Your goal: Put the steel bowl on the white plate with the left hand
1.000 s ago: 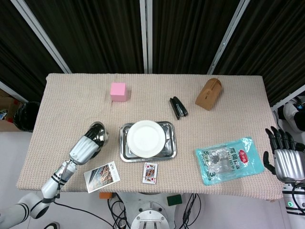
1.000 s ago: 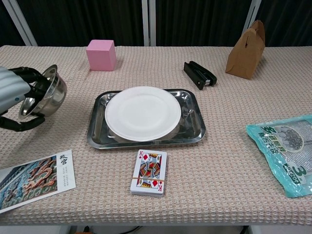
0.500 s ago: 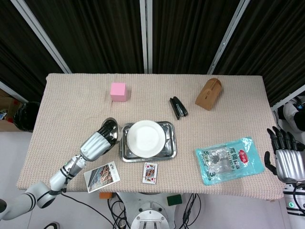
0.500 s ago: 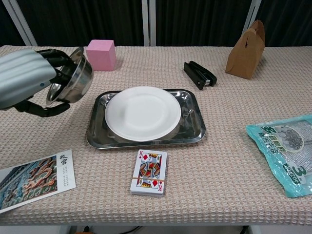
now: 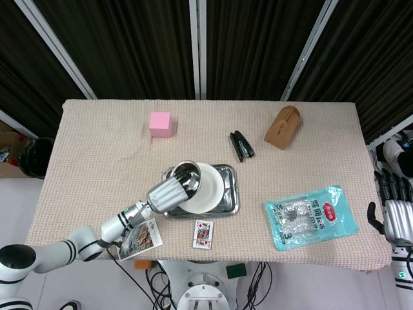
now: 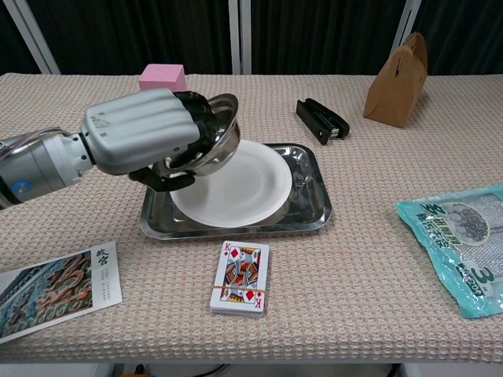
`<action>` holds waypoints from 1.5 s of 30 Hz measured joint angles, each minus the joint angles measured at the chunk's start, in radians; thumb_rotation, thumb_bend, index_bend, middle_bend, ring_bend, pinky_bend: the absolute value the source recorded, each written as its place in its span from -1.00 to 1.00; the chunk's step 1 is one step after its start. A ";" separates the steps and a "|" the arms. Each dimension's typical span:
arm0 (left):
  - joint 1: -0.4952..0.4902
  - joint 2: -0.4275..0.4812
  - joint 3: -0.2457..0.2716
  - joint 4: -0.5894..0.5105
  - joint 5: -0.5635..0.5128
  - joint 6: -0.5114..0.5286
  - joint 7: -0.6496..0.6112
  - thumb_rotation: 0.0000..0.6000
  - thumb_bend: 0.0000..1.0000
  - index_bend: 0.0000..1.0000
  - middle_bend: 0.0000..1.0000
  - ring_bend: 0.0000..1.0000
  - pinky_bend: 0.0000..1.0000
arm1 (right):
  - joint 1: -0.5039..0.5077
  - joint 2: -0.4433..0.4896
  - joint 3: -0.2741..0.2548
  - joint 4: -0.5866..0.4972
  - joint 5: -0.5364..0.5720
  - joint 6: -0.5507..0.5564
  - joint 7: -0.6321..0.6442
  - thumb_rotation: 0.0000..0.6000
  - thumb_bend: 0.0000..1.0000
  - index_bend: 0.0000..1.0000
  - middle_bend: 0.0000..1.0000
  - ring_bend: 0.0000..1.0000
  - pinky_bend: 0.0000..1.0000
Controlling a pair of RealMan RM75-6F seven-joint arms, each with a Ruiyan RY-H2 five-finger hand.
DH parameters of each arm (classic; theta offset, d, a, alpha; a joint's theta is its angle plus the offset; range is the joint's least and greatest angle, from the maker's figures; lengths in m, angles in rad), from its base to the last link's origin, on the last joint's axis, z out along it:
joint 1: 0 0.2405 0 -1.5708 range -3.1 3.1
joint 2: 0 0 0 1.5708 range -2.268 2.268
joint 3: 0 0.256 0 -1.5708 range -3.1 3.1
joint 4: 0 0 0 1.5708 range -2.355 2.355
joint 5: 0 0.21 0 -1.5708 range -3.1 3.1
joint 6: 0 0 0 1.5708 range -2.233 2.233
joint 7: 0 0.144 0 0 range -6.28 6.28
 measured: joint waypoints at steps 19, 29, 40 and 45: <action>-0.061 -0.065 0.026 0.088 0.000 -0.028 0.085 1.00 -0.30 0.37 0.37 -0.42 -0.57 | -0.004 -0.009 0.015 0.035 0.038 -0.010 0.028 1.00 0.22 -1.00 -1.00 -1.00 -1.00; -0.076 -0.086 0.045 0.135 -0.002 -0.023 0.076 1.00 -0.31 0.07 0.08 -0.43 -0.57 | -0.003 -0.010 0.019 0.038 0.048 -0.017 0.028 1.00 0.22 -1.00 -1.00 -1.00 -1.00; -0.071 -0.091 0.052 0.145 -0.026 -0.017 0.083 1.00 -0.31 -0.22 -0.17 -0.51 -0.57 | -0.005 -0.012 0.017 0.040 0.048 -0.019 0.033 1.00 0.20 -1.00 -1.00 -1.00 -1.00; -0.066 -0.086 0.052 0.138 -0.033 -0.002 0.079 1.00 -0.35 -0.74 -0.50 -0.60 -0.58 | -0.005 -0.012 0.018 0.037 0.047 -0.018 0.032 1.00 0.19 -1.00 -1.00 -1.00 -1.00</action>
